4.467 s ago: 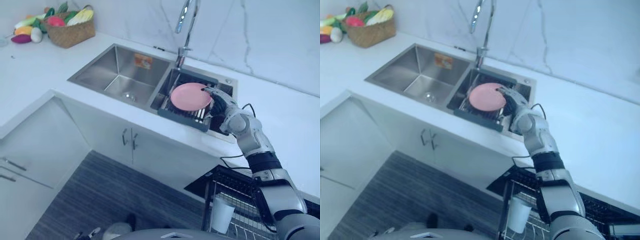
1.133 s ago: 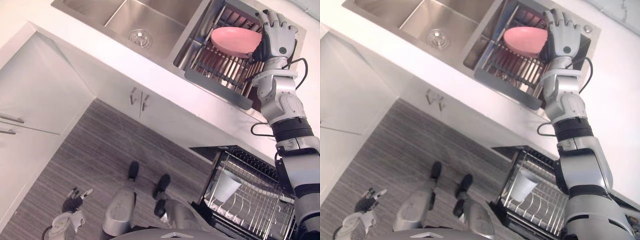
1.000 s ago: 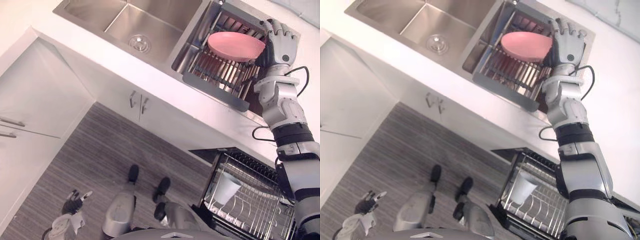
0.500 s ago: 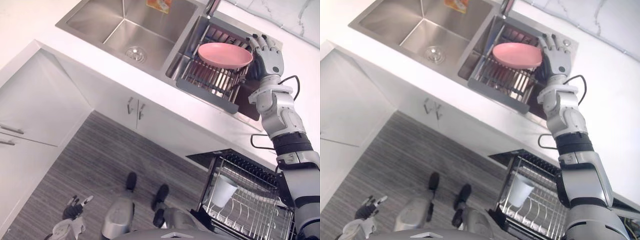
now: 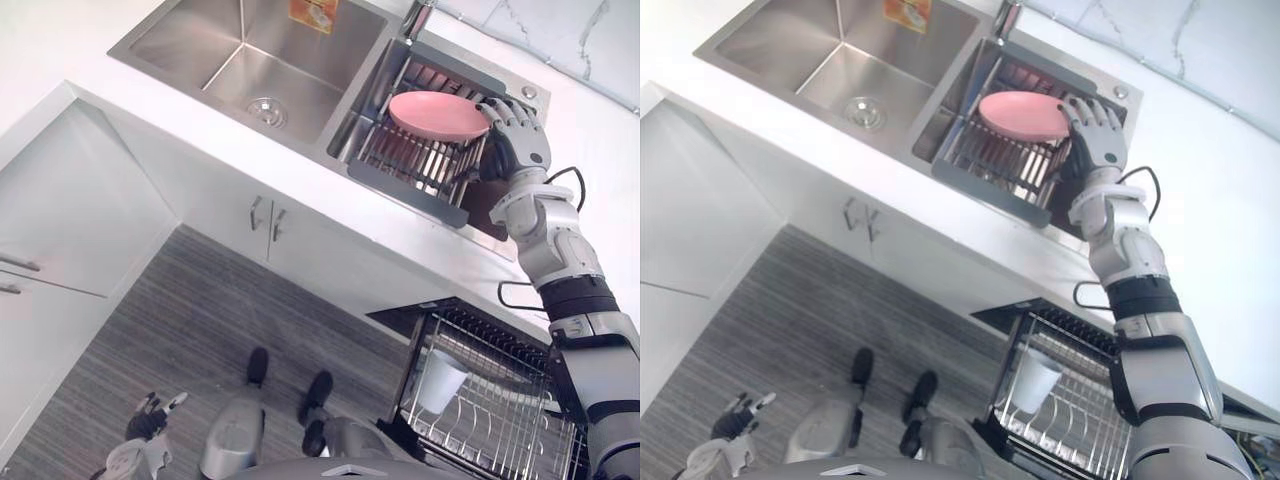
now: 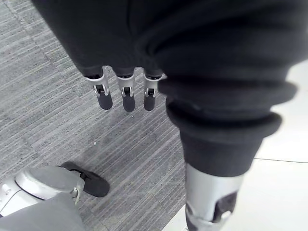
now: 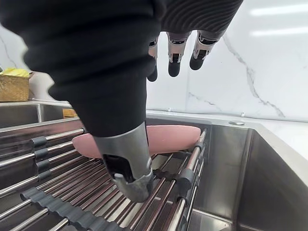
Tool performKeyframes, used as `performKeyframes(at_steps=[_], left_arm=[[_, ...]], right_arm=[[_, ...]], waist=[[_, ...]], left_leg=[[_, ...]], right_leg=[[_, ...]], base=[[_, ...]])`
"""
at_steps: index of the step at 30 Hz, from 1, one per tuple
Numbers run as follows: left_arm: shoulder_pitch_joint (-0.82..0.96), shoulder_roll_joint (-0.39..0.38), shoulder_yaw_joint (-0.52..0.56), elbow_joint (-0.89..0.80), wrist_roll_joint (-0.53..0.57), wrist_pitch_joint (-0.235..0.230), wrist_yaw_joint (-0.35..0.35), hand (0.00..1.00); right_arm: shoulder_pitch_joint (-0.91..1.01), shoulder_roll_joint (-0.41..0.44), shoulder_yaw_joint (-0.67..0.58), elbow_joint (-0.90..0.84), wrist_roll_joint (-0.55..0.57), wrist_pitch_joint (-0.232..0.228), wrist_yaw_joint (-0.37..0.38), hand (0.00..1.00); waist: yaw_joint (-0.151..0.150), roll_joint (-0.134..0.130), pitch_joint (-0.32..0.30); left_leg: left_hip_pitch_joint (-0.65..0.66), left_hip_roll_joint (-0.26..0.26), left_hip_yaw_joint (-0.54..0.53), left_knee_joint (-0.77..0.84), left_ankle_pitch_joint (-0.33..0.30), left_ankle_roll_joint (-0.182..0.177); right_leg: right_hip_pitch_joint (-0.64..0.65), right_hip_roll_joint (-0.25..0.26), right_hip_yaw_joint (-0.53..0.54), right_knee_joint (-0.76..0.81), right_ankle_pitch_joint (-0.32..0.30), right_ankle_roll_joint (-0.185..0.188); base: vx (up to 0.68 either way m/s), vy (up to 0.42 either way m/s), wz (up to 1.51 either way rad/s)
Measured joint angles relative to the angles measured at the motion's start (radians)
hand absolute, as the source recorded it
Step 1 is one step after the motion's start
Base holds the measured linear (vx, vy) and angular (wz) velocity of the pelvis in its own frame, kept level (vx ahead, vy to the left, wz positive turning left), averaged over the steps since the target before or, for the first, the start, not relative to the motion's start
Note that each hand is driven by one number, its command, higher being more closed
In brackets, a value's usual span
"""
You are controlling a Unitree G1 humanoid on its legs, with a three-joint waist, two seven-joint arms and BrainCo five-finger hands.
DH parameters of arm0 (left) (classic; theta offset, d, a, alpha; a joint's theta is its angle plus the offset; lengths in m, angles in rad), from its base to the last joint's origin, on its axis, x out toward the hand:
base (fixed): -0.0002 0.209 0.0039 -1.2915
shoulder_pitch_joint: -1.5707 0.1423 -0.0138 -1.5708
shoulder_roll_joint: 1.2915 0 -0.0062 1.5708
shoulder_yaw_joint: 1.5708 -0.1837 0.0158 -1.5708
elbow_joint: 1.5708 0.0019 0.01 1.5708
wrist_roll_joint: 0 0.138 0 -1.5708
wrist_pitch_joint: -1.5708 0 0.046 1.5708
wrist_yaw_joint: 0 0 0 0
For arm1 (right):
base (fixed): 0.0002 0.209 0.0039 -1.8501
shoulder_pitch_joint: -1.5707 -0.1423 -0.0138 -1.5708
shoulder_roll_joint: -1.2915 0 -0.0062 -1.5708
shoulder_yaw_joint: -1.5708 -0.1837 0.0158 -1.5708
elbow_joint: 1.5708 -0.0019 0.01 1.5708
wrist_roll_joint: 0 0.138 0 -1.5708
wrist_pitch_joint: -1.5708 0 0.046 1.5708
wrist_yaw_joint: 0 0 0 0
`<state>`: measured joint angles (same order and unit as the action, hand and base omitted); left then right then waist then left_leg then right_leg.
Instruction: Walk over to the sink, pick up the cup, carry it to the dishwasher, place the cup inside the dishwasher, then close the dishwasher door
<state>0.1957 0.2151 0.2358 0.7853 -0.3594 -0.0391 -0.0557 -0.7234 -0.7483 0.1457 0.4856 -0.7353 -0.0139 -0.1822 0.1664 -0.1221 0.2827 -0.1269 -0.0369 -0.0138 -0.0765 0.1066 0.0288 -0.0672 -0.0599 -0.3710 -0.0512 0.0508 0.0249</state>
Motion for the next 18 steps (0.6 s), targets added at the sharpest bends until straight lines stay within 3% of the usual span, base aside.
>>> performKeyframes(at_steps=[15,18], left_arm=[[0.0,0.0,-0.001,-0.054,-0.01,0.022,0.006,0.0],[0.0,0.001,-0.001,-0.075,-0.012,0.022,0.005,0.0]], right_arm=[[-0.11,0.016,0.051,0.092,0.003,0.052,-0.013,0.0],[-0.166,0.016,0.062,0.122,0.004,0.069,-0.016,0.0]], waist=[[0.039,0.003,0.004],[0.042,0.015,0.029]], left_leg=[[-0.049,0.0,-0.034,0.0,0.02,-0.003],[-0.055,0.0,-0.042,0.0,0.027,-0.004]], right_leg=[[-0.034,0.003,-0.031,-0.005,0.008,-0.005],[-0.035,0.003,-0.046,-0.002,0.009,-0.005]], base=[[0.01,0.016,0.06],[-0.01,0.029,0.11]])
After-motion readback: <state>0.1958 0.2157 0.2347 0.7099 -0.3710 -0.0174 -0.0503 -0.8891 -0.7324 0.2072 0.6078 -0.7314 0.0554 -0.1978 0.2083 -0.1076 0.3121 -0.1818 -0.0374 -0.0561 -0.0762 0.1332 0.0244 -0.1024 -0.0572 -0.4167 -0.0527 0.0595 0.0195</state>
